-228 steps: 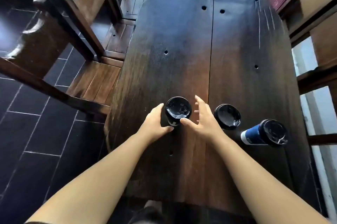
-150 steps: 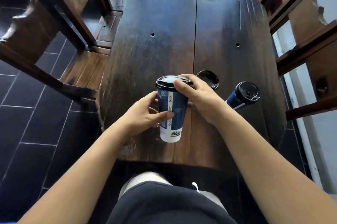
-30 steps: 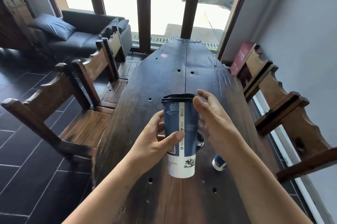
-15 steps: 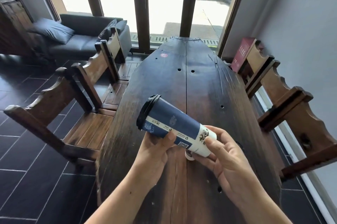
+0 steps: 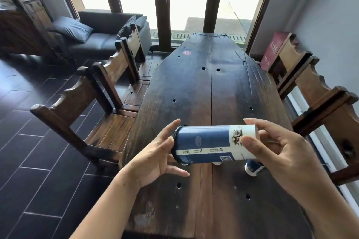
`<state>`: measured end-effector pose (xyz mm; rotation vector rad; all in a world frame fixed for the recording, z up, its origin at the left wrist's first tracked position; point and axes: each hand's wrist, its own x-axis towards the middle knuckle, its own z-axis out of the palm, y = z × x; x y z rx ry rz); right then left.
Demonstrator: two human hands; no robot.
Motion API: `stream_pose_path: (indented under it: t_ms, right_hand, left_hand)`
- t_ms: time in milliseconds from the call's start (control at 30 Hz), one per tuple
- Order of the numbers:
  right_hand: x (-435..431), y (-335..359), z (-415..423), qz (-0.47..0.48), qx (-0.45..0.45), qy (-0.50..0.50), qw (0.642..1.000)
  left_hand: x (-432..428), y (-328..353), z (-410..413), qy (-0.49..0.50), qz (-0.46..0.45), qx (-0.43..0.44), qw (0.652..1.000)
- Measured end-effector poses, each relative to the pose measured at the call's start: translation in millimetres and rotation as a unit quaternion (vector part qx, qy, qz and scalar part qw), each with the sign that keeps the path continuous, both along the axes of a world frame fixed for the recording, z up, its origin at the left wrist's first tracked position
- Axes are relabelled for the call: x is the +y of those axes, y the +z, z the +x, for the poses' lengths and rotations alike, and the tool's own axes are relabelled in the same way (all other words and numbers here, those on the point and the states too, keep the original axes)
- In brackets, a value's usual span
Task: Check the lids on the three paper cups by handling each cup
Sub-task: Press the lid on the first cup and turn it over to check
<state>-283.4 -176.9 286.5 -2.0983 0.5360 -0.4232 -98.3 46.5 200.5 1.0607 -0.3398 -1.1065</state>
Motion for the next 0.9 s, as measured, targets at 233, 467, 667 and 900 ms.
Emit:
stream_pose_path:
  t_ms: [233,467,667,900]
  right_hand:
    - [12,10,1,-0.029,0.022,0.011,0.999]
    - [10,6,0,-0.007,0.051,0.008,0.999]
    - [9,4,4,0.113,0.059,-0.012,0.992]
    - [7,7,1,0.049,0.055,0.007,0.997]
  left_hand:
    - [4,-6,-5,-0.002,-0.041,0.016,0.999]
    - [6,-14,-18,0.032,-0.059,-0.043,0.997]
    - [9,-11,-26,0.051,-0.083,-0.071,0.993]
    - [10,-13,-26,0.026,-0.089,-0.035,0.995]
